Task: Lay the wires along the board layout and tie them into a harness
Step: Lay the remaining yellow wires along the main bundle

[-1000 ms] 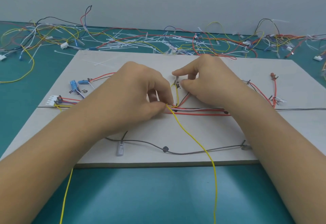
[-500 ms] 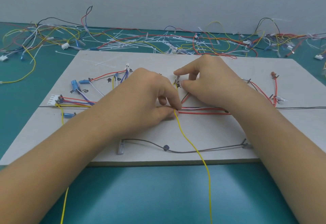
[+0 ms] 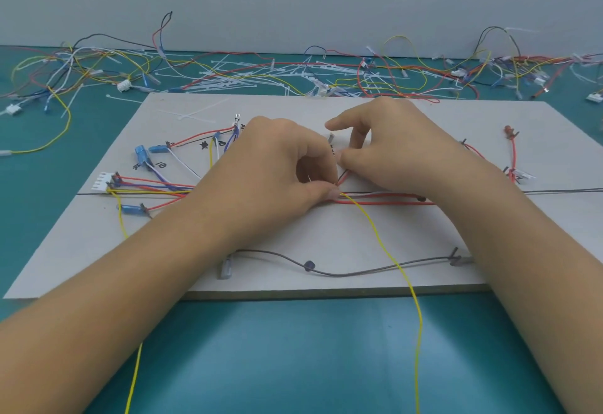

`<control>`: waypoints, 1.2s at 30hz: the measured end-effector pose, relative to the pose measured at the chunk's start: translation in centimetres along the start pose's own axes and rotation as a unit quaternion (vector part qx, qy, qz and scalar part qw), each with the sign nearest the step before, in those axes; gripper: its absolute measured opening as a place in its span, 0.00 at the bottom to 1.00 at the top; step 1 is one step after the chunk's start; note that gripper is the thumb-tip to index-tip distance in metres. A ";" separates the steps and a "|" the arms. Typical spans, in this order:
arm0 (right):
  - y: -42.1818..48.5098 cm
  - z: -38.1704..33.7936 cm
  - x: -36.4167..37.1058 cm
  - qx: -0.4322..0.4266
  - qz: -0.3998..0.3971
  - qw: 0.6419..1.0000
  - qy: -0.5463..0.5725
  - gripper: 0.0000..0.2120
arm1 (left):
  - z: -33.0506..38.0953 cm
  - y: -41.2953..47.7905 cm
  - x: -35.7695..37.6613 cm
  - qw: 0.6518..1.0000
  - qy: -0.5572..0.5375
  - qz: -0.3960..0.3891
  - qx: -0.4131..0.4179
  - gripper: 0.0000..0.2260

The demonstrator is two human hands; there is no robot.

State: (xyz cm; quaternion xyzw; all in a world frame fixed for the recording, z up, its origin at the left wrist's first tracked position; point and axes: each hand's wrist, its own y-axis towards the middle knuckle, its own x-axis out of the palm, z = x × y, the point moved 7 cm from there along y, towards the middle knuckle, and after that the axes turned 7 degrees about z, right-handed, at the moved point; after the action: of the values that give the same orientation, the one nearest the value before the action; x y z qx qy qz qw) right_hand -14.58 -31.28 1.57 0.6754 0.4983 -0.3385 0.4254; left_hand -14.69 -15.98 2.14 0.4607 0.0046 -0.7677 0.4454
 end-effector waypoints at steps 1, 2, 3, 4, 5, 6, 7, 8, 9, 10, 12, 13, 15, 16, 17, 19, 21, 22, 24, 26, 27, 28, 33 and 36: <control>-0.1 0.0 0.0 -0.002 -0.002 1.000 0.000 0.22 | -0.1 0.0 0.0 1.000 -0.003 0.004 -0.005 0.05; -0.1 0.0 0.0 -0.005 -0.003 1.000 -0.001 0.22 | -0.1 0.1 0.1 1.000 -0.008 0.006 -0.011 0.06; -0.1 0.0 0.0 -0.005 -0.004 1.000 -0.003 0.22 | -0.2 0.1 0.2 1.000 -0.015 0.008 -0.019 0.06; -0.2 0.1 0.0 -0.004 -0.004 1.000 -0.003 0.22 | -0.3 0.1 0.2 0.999 -0.021 0.008 -0.025 0.06; -0.2 0.1 -0.1 -0.002 -0.003 1.000 -0.005 0.22 | -0.3 0.1 0.2 0.999 -0.023 0.009 -0.031 0.07; -0.2 0.1 -0.1 -0.002 -0.002 1.000 -0.005 0.22 | -0.4 0.2 0.3 0.999 -0.020 0.008 -0.038 0.06; -0.3 0.1 -0.1 -0.002 -0.002 1.000 -0.006 0.22 | -0.5 0.2 0.4 0.999 -0.016 0.005 -0.044 0.06; -0.3 0.2 -0.2 -0.002 -0.002 1.000 -0.004 0.21 | -0.6 0.2 0.5 0.999 -0.012 0.001 -0.048 0.05; -0.4 0.2 -0.3 -0.001 -0.003 1.000 0.000 0.19 | -0.7 0.2 0.6 0.999 -0.009 -0.003 -0.048 0.04; -0.5 0.3 -0.5 -0.002 -0.002 1.000 0.005 0.18 | -0.8 0.2 0.7 0.999 -0.008 -0.005 -0.044 0.04; -0.6 0.3 -1.0 -0.003 0.002 1.000 0.015 0.12 | -0.8 0.2 0.8 0.999 -0.002 -0.008 -0.033 0.04; -0.7 0.1 -1.4 -0.002 0.009 1.000 0.019 0.07 | -0.8 0.3 0.9 1.000 0.002 -0.009 -0.030 0.04; -1.0 -0.5 -2.0 -0.006 0.021 0.999 0.029 0.04 | -0.8 0.3 0.9 1.000 0.005 -0.011 -0.027 0.03; -1.2 -0.7 -2.1 -0.009 0.018 0.999 0.032 0.07 | -0.8 0.3 1.0 1.000 0.006 -0.013 -0.023 0.03; -1.4 -0.9 -2.0 -0.012 0.003 0.999 0.035 0.10 | -0.8 0.3 1.0 1.000 0.007 -0.014 -0.017 0.03; -1.9 -1.4 -1.7 -0.019 -0.050 0.998 0.033 0.12 | -0.7 0.4 1.1 1.000 0.013 -0.015 -0.005 0.05; -2.5 -1.5 -1.4 -0.017 -0.114 0.992 0.041 0.11 | -0.6 0.5 1.1 1.000 0.020 -0.017 0.005 0.07; -2.9 -1.6 -1.3 -0.015 -0.149 0.988 0.049 0.10 | -0.6 0.5 1.0 1.000 0.020 -0.017 0.008 0.07; -3.6 -1.8 -0.9 -0.016 -0.194 0.979 0.054 0.10 | -0.6 0.4 1.1 1.000 0.015 -0.015 0.012 0.07; -4.1 -2.2 -0.6 -0.031 -0.202 0.978 0.035 0.08 | -0.6 0.4 1.1 1.000 0.017 -0.014 0.016 0.06; -4.0 -2.4 -0.5 -0.038 -0.192 0.980 0.029 0.06 | -0.6 0.4 1.1 1.000 0.019 -0.014 0.017 0.06; -3.9 -2.5 -0.7 -0.040 -0.179 0.982 0.033 0.04 | -0.6 0.4 1.1 1.000 0.019 -0.014 0.017 0.06; -2.9 -1.2 -3.4 -0.006 -0.111 0.984 0.136 0.06 | -1.0 0.3 1.1 1.000 0.013 -0.015 0.012 0.05; -3.4 -0.9 -2.9 0.018 -0.152 0.980 0.126 0.11 | -1.1 0.4 1.0 1.000 0.018 -0.009 0.008 0.05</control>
State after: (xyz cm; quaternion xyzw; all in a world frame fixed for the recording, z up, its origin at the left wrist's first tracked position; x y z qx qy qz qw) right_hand -18.64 -31.03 3.67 0.6368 0.6383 -0.3205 0.2905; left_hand -13.85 -16.46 0.93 0.4775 0.0107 -0.7635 0.4346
